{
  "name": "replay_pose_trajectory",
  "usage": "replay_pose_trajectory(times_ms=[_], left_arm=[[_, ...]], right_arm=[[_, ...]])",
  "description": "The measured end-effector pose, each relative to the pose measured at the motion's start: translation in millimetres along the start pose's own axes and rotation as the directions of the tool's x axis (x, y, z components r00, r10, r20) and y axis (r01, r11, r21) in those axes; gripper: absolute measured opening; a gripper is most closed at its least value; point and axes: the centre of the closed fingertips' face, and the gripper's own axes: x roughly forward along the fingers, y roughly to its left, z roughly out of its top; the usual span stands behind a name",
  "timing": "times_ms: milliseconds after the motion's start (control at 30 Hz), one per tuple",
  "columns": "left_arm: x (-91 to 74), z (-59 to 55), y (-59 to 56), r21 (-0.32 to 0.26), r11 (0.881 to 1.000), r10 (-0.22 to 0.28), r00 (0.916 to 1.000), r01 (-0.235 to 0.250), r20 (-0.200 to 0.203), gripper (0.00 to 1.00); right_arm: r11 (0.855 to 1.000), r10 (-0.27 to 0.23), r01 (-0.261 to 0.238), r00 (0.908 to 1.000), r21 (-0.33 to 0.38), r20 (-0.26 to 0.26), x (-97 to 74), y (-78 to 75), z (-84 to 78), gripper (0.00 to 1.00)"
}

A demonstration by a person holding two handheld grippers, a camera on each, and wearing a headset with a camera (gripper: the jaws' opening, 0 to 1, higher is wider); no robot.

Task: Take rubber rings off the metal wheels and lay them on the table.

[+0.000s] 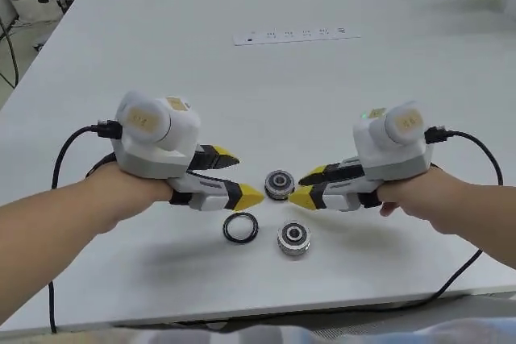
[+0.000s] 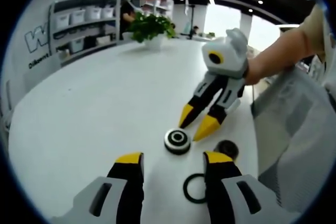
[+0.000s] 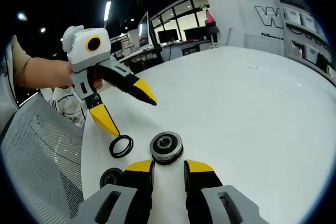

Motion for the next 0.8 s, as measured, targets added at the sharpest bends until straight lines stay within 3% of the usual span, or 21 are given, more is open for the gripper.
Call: replay_pose_trajectory(times_ms=[800], left_arm=[[30.0,7.5,-8.7,0.028,0.998,-0.049,0.9986,0.049,-0.018,0.31]], right_arm=[[0.998,0.006,-0.005,0.9999,-0.061,0.010,3.7,-1.9,-0.7,0.11]])
